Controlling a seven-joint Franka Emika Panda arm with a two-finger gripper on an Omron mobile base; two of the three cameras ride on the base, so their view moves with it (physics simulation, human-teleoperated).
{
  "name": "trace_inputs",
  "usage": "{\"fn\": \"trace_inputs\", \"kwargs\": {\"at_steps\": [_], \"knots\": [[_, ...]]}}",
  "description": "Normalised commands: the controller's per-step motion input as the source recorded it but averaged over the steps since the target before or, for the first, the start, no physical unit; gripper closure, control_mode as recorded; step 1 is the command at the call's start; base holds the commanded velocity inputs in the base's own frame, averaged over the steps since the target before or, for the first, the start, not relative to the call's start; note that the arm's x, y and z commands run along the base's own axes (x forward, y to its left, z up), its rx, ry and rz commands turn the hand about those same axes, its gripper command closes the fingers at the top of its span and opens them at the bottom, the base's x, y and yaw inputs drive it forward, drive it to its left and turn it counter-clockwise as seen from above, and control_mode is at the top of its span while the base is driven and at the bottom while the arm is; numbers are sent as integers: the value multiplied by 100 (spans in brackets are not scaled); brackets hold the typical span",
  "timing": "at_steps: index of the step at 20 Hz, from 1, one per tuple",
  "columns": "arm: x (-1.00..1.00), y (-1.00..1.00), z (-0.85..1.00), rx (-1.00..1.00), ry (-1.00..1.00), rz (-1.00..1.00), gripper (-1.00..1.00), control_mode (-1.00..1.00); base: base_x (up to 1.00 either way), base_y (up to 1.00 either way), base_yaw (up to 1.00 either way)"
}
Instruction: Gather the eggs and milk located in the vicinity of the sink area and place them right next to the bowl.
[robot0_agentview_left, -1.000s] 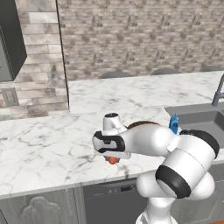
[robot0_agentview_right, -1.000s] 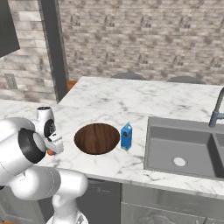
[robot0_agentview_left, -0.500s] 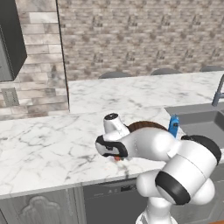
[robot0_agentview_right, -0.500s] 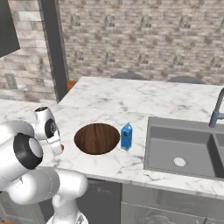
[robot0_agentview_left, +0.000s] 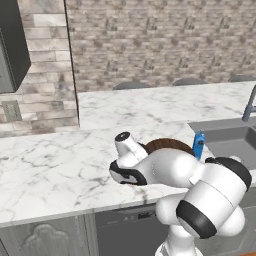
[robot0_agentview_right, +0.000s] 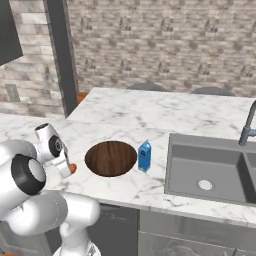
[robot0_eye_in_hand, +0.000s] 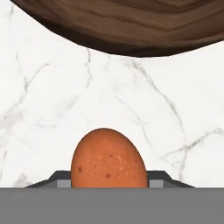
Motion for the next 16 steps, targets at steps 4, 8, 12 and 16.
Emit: {"fn": "trace_inputs", "kwargs": {"at_steps": [4, 8, 12, 16], "knots": [[9, -9, 6, -14, -3, -2, 100, -100, 0, 0, 0], [1, -23, 0, 0, 0, -6, 100, -100, 0, 0, 0], [9, -26, 0, 0, 0, -2, 100, -100, 0, 0, 0], [16, -34, 0, -1, 0, 0, 100, -100, 0, 0, 0]]}}
